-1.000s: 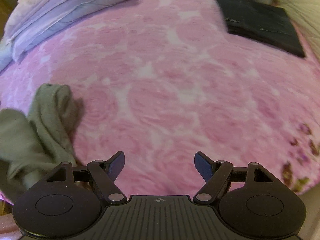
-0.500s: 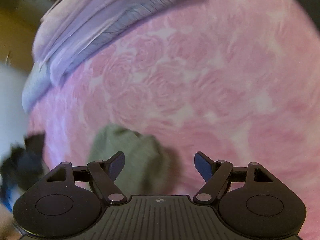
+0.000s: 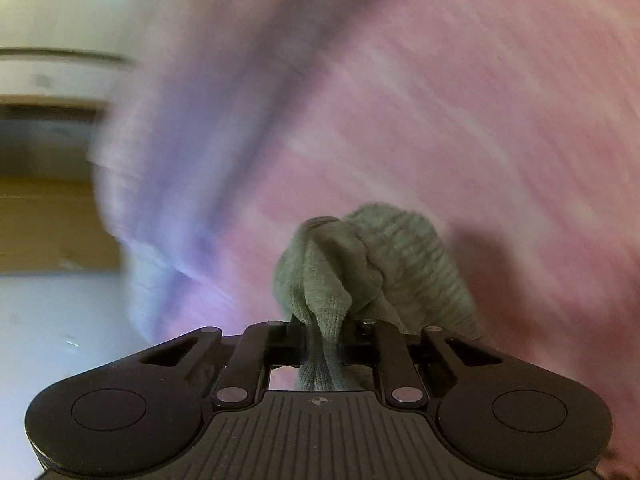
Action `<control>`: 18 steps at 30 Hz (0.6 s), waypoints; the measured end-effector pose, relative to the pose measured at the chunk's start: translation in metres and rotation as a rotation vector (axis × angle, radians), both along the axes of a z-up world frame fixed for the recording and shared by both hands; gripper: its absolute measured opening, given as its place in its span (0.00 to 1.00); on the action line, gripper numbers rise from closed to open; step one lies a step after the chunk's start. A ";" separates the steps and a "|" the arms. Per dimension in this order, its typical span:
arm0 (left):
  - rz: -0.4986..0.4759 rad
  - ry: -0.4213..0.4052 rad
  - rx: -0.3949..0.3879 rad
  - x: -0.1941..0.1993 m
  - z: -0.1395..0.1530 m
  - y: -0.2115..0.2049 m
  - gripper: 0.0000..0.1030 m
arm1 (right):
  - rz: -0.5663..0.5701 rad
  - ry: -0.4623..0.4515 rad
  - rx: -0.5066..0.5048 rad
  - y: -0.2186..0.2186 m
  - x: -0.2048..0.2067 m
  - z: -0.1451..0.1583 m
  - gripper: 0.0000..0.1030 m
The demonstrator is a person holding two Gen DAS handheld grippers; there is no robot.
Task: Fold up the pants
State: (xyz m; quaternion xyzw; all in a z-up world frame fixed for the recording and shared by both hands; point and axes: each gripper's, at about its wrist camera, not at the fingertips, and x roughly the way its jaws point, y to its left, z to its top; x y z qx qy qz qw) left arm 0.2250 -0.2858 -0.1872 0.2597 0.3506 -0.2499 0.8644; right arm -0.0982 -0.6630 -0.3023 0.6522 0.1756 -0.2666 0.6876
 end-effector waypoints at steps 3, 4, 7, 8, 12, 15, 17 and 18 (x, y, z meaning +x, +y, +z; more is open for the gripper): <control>-0.033 -0.083 -0.080 0.021 0.041 -0.026 0.08 | -0.085 -0.191 -0.184 -0.021 0.009 0.077 0.10; -0.045 -0.119 -0.116 0.025 0.058 -0.033 0.08 | -0.112 -0.280 -0.239 -0.028 0.008 0.106 0.10; -0.077 -0.231 -0.242 0.027 0.114 -0.043 0.08 | -0.145 -0.507 -0.418 -0.037 -0.006 0.181 0.10; -0.085 -0.261 -0.285 0.025 0.130 -0.043 0.08 | -0.141 -0.575 -0.480 -0.036 -0.014 0.200 0.10; -0.119 -0.349 -0.416 -0.007 0.164 -0.030 0.08 | -0.124 -0.698 -0.753 -0.012 -0.081 0.247 0.11; -0.177 -0.315 -0.430 -0.049 0.147 -0.012 0.11 | -0.087 -0.589 -0.858 0.019 -0.149 0.227 0.14; -0.220 -0.184 -0.373 -0.074 0.111 -0.003 0.18 | -0.064 -0.385 -0.785 0.037 -0.201 0.187 0.26; -0.220 -0.073 -0.320 -0.085 0.084 0.002 0.25 | -0.071 -0.244 -0.698 0.044 -0.224 0.162 0.42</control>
